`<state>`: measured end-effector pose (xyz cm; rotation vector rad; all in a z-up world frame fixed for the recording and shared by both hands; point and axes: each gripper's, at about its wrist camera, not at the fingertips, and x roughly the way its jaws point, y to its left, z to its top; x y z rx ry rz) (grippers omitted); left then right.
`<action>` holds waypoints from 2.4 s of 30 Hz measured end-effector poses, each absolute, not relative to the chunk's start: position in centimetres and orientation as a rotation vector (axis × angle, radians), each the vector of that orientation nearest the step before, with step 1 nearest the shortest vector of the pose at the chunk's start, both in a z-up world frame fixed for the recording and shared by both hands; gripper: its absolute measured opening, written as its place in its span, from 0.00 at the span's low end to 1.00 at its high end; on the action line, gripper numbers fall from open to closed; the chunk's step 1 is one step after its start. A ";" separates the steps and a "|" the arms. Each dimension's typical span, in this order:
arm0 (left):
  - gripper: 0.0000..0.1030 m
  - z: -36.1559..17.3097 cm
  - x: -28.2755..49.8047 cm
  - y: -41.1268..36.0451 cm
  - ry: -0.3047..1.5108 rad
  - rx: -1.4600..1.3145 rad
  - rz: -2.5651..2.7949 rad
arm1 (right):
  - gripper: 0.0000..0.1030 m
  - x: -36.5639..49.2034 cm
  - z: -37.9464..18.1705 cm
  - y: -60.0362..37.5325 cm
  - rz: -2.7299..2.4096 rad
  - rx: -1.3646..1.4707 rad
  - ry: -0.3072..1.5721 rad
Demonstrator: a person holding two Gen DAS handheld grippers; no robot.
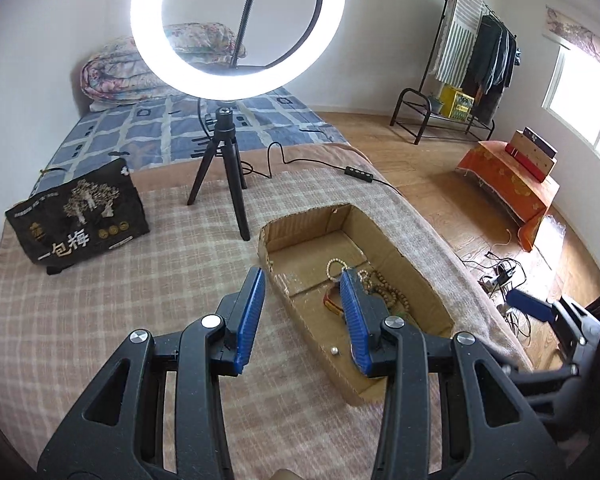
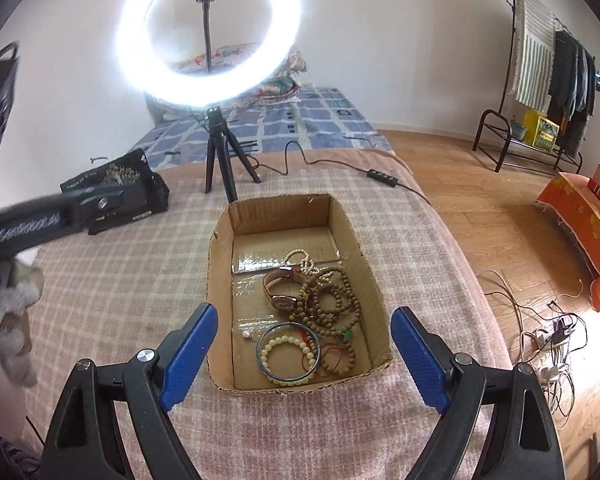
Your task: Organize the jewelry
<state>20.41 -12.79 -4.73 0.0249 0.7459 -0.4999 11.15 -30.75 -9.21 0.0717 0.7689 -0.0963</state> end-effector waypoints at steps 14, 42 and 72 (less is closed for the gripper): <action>0.78 -4.2 13.7 -9.9 0.663 0.068 -0.421 | 0.90 8.1 -7.4 -31.1 -0.128 0.078 0.691; 0.99 -2.8 8.4 -8.8 0.596 0.148 -0.399 | 1.00 6.9 -6.5 -30.2 -0.120 0.085 0.609; 0.99 -2.7 8.3 -8.7 0.599 0.142 -0.399 | 1.00 6.9 -6.3 -29.5 -0.093 0.098 0.612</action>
